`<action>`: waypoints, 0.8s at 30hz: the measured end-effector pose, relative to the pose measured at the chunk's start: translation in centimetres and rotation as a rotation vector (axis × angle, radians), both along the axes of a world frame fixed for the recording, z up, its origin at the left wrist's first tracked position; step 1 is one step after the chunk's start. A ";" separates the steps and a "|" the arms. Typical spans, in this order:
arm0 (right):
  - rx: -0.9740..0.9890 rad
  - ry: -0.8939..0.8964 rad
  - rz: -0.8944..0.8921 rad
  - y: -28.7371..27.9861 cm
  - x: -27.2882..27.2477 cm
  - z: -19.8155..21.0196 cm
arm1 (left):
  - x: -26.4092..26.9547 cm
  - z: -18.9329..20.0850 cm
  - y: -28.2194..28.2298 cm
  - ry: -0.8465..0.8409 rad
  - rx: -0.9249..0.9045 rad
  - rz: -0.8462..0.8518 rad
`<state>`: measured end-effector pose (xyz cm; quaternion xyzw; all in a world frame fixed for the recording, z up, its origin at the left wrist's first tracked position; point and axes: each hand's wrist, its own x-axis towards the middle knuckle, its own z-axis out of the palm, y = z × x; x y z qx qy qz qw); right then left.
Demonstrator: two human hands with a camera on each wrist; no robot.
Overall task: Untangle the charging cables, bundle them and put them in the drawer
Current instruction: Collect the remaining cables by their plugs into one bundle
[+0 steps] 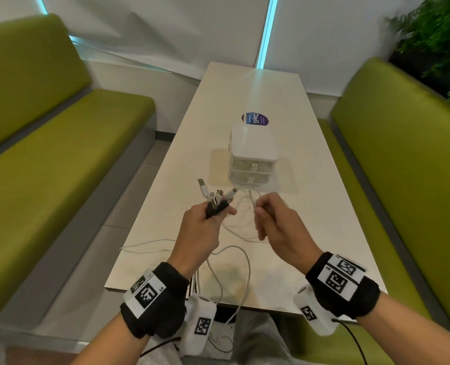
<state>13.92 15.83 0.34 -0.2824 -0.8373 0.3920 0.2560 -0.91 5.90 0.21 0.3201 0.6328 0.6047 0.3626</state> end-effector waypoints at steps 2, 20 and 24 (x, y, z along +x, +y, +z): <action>0.015 0.097 0.045 -1.2 -1.0 1.1 | 0.5 0.3 0.1 0.020 -0.012 -0.052; 0.196 -0.339 0.178 0.7 1.4 -1.2 | -0.5 2.1 -0.5 -0.093 0.290 0.124; 0.316 -0.401 0.283 1.0 1.6 -1.4 | -0.1 2.3 -0.8 -0.144 0.325 0.082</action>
